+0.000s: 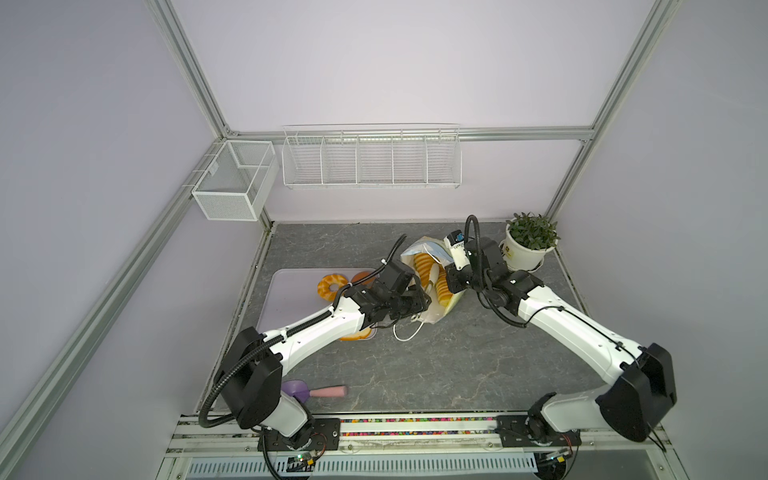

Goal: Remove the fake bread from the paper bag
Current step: 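Move the open tongs back into the bag toward the spiral bread, then clamp the yellow spiral bread with the tongs and lift it out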

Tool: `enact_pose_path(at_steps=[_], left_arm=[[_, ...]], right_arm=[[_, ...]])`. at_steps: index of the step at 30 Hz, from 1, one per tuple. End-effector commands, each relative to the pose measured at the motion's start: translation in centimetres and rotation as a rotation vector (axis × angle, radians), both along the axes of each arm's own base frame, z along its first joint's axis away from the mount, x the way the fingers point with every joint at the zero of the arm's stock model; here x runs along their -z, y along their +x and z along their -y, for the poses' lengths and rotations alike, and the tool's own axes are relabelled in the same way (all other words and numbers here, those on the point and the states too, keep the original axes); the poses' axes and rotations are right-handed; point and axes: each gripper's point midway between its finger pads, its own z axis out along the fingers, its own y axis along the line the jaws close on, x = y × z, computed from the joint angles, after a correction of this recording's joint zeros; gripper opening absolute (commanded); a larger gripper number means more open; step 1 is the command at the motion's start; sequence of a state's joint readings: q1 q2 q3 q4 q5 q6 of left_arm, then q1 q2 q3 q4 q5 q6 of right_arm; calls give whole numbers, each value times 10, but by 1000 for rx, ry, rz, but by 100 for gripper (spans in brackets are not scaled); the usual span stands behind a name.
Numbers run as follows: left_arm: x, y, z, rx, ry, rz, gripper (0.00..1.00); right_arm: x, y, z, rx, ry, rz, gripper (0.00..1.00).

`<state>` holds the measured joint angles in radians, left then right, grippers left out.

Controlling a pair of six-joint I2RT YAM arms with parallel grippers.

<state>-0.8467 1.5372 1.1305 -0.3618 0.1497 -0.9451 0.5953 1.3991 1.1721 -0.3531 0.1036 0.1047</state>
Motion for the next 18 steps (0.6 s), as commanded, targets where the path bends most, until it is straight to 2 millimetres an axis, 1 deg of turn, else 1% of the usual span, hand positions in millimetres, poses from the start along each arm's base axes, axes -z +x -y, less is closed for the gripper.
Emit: enact_pose_path(at_steps=[1, 6, 11, 18], left_arm=[[-20, 17, 8, -41, -62, 38, 47], [-8, 19, 13, -31, -65, 6, 46], [2, 23, 13, -42, -53, -5, 46], [9, 27, 20, -26, -42, -9, 46]], right_arm=[[-15, -3, -6, -17, 72, 26, 7], [-7, -4, -11, -32, 73, 5, 7], [-7, -4, -15, -41, 82, 5, 7], [-5, -4, -19, -49, 86, -2, 7]])
